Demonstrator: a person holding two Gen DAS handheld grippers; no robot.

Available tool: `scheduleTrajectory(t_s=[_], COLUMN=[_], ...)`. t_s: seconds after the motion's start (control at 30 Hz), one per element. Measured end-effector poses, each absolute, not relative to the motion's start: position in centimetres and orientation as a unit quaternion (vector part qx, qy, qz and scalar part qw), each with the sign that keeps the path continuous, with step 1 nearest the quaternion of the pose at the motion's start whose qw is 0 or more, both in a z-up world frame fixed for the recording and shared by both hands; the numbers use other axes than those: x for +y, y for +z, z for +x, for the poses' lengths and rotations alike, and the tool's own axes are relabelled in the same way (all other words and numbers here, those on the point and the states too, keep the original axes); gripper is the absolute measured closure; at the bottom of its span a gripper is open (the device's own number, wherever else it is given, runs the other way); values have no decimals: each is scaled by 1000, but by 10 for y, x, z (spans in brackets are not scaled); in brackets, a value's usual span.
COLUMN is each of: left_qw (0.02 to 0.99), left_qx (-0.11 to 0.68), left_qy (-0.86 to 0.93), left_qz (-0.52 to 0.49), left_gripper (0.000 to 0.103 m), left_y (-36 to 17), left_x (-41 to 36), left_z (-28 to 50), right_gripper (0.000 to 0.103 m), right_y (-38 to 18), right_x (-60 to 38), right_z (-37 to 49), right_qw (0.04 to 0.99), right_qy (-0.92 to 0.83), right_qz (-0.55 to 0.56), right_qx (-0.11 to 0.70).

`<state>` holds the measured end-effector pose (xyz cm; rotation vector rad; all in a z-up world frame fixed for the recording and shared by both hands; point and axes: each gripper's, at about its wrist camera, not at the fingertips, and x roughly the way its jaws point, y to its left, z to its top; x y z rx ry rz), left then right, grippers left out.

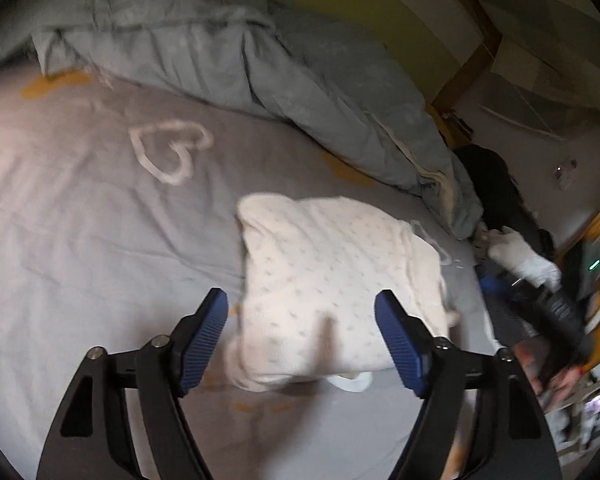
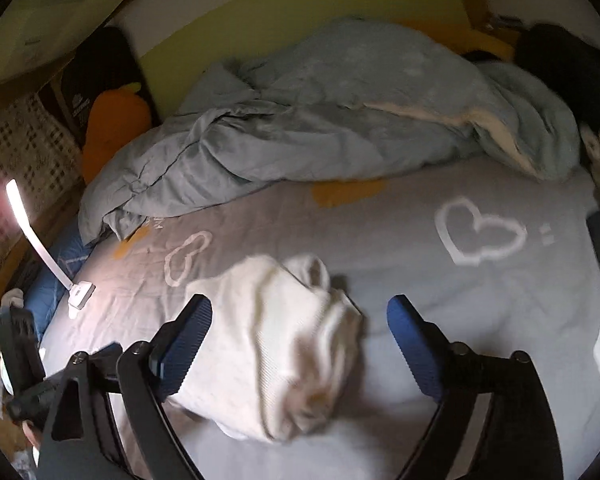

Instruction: Fold small clothes

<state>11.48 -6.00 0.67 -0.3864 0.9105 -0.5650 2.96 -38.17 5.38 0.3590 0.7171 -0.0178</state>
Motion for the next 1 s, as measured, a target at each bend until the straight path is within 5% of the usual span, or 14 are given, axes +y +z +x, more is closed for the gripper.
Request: scheduleTrajectory(t_s=[0.3, 0.53, 0.67, 0.83, 1.0], left_qw=[776, 770, 779, 818, 860], left_qx=[523, 513, 498, 460, 408], left_qy=[-269, -281, -279, -265, -260], left_qz=[-226, -253, -258, -220, -161], left_gripper=[21, 17, 45, 57, 61], left_y=[-51, -66, -65, -51, -26], left_x=[-71, -76, -79, -88, -101], left_z=[140, 145, 141, 128, 109], right_gripper=[12, 13, 29, 58, 62], right_y=[-55, -63, -66, -52, -28], right_x=[-401, -381, -360, -358, -339], right_z=[69, 74, 79, 69, 54], right_qw=[831, 830, 838, 853, 890], right_qy=[62, 100, 102, 77, 58], right_qz=[312, 318, 303, 290, 215], right_qx=[455, 447, 443, 428, 397])
